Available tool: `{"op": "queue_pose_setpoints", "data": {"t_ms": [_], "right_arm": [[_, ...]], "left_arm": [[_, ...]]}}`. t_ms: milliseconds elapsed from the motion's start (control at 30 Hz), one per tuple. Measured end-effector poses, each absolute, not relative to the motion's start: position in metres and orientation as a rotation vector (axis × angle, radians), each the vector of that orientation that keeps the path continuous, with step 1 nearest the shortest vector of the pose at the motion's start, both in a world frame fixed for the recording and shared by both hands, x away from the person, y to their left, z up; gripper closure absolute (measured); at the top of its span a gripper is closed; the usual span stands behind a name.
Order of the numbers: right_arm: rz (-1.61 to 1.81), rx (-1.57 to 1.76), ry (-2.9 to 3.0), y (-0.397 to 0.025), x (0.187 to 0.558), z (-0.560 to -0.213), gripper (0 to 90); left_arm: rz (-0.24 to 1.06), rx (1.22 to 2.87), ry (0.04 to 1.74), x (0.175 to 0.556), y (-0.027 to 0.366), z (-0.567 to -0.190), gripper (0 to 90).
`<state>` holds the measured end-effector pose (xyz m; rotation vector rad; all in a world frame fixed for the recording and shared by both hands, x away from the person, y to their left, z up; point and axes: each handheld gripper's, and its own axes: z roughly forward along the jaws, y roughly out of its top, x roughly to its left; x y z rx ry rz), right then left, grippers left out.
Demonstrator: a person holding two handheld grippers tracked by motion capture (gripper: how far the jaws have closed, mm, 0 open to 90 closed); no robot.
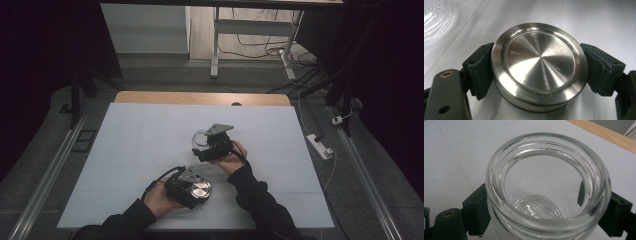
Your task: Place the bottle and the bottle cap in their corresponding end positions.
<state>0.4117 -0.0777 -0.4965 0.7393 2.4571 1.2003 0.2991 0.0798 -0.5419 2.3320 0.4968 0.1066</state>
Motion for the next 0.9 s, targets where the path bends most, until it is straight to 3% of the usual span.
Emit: {"op": "queue_pose_setpoints", "data": {"t_ms": [733,900], "right_arm": [[1.191,0.747,2.469,-0.0742,0.4196,-0.5037,14.6],[1.191,0.763,2.468,-0.0738,0.4195,-0.5039,14.2]], "left_arm": [[0.141,2.352,0.459,0.2995,0.0787,-0.5430,17.1],[0.146,2.353,0.462,0.3003,0.0794,-0.5417,13.1]]}}
